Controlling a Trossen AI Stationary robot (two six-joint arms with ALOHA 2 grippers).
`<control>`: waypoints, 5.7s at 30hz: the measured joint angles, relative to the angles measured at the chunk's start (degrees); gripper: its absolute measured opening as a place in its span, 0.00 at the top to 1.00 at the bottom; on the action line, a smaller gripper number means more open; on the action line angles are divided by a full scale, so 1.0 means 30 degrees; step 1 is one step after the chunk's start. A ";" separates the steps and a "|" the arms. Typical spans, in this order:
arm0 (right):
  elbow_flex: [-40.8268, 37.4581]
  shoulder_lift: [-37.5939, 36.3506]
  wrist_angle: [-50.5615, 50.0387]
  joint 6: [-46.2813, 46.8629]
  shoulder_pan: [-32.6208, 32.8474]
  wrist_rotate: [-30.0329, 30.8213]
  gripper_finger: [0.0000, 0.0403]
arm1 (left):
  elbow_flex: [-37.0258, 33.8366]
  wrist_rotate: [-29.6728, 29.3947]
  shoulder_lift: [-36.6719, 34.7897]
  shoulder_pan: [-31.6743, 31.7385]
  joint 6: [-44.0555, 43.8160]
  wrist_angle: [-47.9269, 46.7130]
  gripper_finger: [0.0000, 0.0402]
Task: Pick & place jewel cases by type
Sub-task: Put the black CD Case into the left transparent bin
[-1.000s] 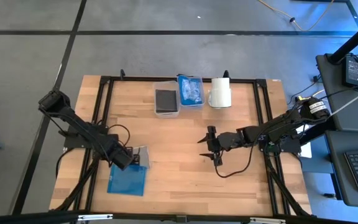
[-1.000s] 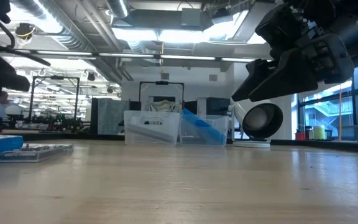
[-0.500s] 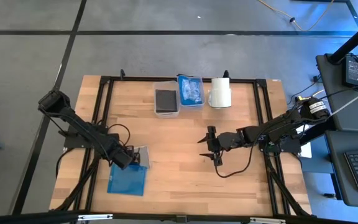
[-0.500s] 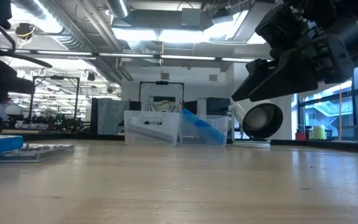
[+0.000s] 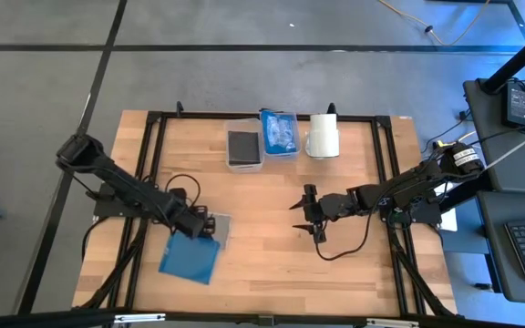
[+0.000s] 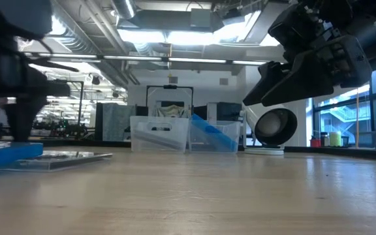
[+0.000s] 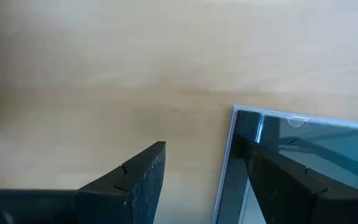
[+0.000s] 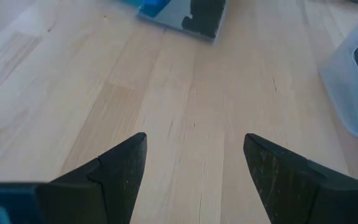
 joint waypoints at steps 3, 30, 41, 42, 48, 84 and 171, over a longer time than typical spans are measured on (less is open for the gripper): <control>0.0000 0.0000 0.0065 -0.0030 0.0000 0.0000 0.32 | 0.0084 -0.0426 0.0810 0.0786 0.1309 0.1156 0.46; 0.0000 0.0000 0.0434 -0.0074 -0.0003 0.0017 0.32 | 0.1345 -0.3576 0.3727 0.1975 0.4491 0.5476 0.45; 0.0007 0.1322 0.4183 -0.0081 0.0066 -0.2164 0.32 | 0.1720 -0.5628 0.4129 0.2128 0.6345 0.7470 0.45; 0.0007 0.1681 0.4708 -0.0089 0.0097 -0.2164 0.32 | 0.1720 -0.5837 0.4290 0.2149 0.6674 0.7640 0.45; 0.0737 0.4215 0.8154 -0.0448 0.0255 -0.2765 0.32 | 0.1827 -0.6528 0.5070 0.2018 0.8043 0.7996 0.46; 1.1016 1.2604 0.2191 0.0511 -0.0487 -0.1590 0.32 | 0.1756 -1.0480 0.3640 0.2004 1.8359 1.1130 0.46; 0.9719 0.7039 -0.9869 -0.0977 -0.2098 0.1741 0.32 | 0.1622 -0.3726 0.2368 -0.0996 2.3748 0.7952 0.46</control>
